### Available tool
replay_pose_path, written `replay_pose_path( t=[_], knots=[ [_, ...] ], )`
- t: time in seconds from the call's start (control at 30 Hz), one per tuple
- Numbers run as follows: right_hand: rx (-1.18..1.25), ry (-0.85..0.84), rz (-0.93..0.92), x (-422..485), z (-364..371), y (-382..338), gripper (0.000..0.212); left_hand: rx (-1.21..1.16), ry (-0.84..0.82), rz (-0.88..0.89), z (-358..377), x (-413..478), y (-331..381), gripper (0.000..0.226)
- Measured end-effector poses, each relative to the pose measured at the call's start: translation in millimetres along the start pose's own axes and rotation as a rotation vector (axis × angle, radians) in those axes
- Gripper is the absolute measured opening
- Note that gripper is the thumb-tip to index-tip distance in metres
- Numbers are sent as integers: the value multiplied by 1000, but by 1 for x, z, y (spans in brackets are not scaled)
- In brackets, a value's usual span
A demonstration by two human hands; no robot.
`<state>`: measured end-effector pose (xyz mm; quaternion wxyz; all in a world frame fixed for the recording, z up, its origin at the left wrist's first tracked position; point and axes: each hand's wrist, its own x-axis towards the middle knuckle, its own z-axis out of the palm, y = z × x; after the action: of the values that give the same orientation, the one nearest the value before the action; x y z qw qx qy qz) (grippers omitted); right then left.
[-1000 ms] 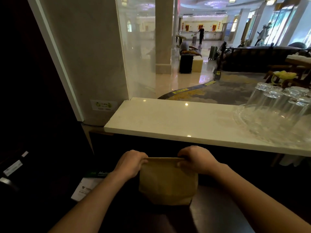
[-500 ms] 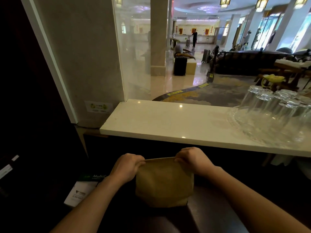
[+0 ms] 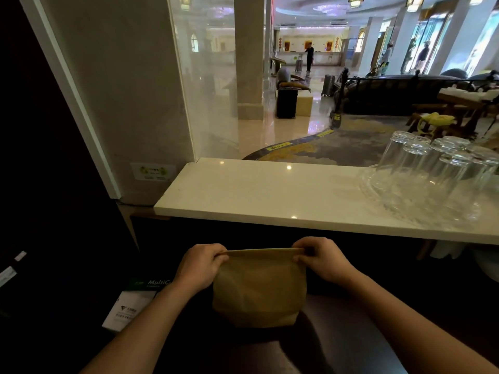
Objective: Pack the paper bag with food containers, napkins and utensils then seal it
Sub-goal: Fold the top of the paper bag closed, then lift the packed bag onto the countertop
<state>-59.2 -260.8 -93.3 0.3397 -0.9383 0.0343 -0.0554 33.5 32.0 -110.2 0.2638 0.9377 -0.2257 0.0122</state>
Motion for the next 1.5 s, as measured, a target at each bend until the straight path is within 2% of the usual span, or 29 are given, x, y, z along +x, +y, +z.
replay_pose_path(
  t=[0.07, 0.13, 0.23, 0.3, 0.37, 0.53, 0.67, 0.83, 0.93, 1.03, 1.1, 1.17, 1.3, 1.4, 1.5],
  knots=[
    [-73, -16, -73, 3, 5, -12, 22, 18, -14, 16, -1, 0, 1, 8],
    [-158, -18, -145, 6, 12, -26, 20, 67, -31, 40, -3, 1, 7, 21],
    [-273, -25, -215, 10, 19, -41, 15, 216, 34, 117, -2, 4, 25, 37],
    [-327, -36, -222, 12, 18, -45, 15, 252, 79, 216, 4, 4, 38, 31],
    [-350, -45, -212, 11, 13, -44, 16, 216, 94, 248, 6, 3, 42, 23],
    [-395, -93, -145, 8, 10, -44, 17, 142, 18, 133, -7, -1, 19, 19],
    [-456, -83, -189, 11, 19, -63, 18, 123, 7, 137, -11, -3, 25, 17],
    [-432, -78, -284, 13, 30, -79, 17, 139, -94, 162, -19, -4, 24, 26],
    [-417, -59, -278, 10, 29, -79, 16, -19, -164, 152, -28, -9, 17, 36],
    [-415, -30, -299, 3, 24, -79, 14, -183, -45, 79, -35, -5, 13, 38],
    [-411, -31, -294, -3, 18, -82, 13, -242, 83, 101, -38, 3, 17, 33],
    [-415, -25, -282, -7, 9, -85, 13, -188, 184, 157, -41, 18, 25, 36],
    [-451, 36, -240, -14, -25, -98, 17, 149, 283, 201, -40, 56, 32, 45],
    [-482, 90, -217, -18, -59, -113, 20, 330, 271, 213, -33, 81, 30, 41],
    [-520, 124, -179, -19, -92, -130, 21, 407, 232, 251, -22, 103, 32, 39]
  ],
)
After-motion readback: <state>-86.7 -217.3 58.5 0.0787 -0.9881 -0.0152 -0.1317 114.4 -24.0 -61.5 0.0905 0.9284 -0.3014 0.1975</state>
